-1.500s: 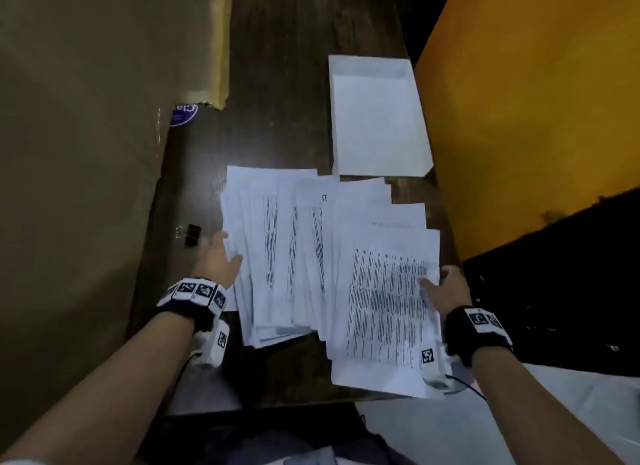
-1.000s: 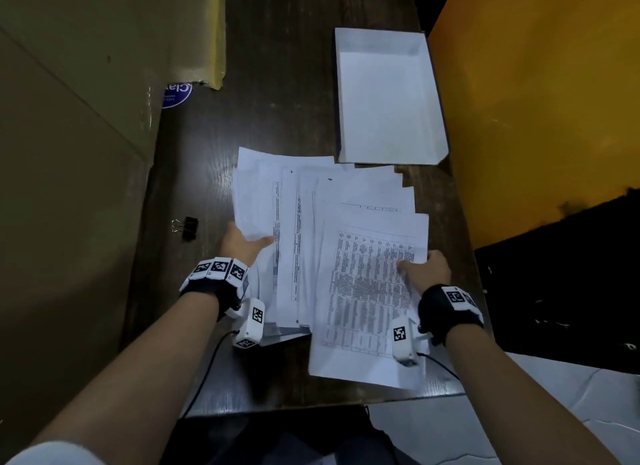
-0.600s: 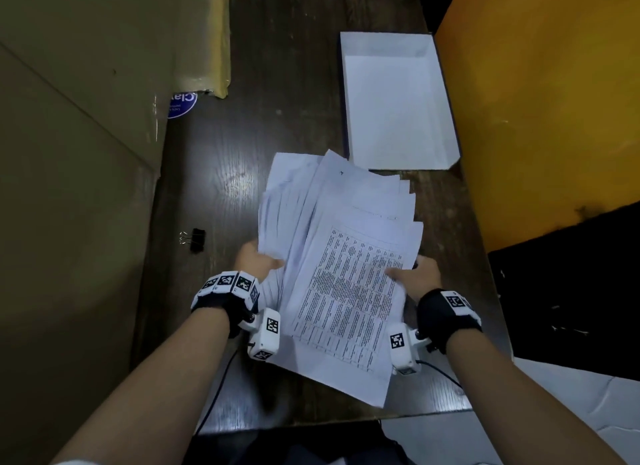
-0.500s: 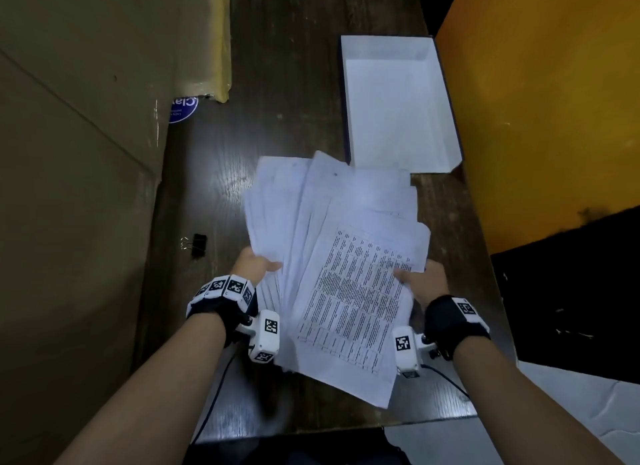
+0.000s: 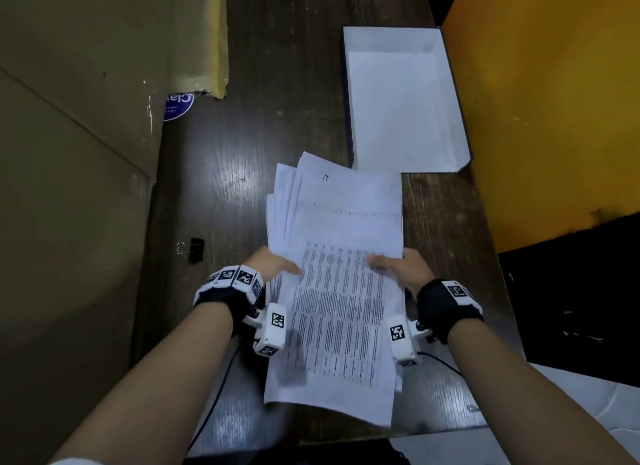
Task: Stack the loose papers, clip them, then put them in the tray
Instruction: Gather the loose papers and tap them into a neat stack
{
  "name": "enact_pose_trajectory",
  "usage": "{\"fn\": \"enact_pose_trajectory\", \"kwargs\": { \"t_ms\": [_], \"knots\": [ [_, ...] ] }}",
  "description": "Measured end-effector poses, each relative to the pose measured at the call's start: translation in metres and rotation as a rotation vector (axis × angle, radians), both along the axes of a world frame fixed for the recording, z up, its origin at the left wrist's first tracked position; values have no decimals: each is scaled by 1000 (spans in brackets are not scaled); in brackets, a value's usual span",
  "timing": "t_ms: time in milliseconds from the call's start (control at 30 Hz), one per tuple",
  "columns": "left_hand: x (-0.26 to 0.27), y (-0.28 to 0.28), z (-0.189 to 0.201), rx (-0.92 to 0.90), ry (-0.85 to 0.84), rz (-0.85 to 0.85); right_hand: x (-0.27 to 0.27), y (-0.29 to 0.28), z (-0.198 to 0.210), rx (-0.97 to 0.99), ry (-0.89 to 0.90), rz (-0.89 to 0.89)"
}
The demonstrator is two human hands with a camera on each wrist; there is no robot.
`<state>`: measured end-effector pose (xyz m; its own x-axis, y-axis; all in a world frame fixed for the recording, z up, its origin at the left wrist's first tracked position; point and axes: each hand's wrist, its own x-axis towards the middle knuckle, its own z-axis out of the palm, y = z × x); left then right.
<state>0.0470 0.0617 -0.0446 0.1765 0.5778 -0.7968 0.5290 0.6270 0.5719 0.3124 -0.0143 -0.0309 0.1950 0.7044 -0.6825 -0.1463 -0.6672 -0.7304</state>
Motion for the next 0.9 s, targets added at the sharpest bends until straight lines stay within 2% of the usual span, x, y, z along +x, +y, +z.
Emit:
{"fn": "enact_pose_trajectory", "kwargs": {
  "t_ms": [100, 167, 267, 333, 433, 533, 633, 700, 833, 900],
  "knots": [
    [-12, 0, -3, -72, 38, -6, 8, -1, -4, -1, -23, -62],
    [-10, 1, 0, -104, -46, 33, 5, 2, -7, -13, -14, -56],
    [7, 6, 19, 44, -83, 39, -12, 14, 8, 43, -71, 87],
    [18, 13, 42, 193, -56, 115, -18, 28, 27, 115, -194, 57],
    [27, 28, 90, 421, -171, 277, -14, 50, 77, 259, -347, -49],
    [31, 44, 143, 627, -320, 352, -17, 67, 144, 573, -326, -117],
    [35, 49, 179, 752, -467, 385, -24, 73, 191, 782, -295, -126],
    [37, 44, 185, 787, -508, 331, -27, 70, 196, 816, -309, -50],
    [35, 31, 166, 660, -464, 344, -21, 60, 165, 653, -287, 58],
    [38, 32, 168, 645, -438, 349, -20, 61, 156, 630, -344, 85]
  ]
}}
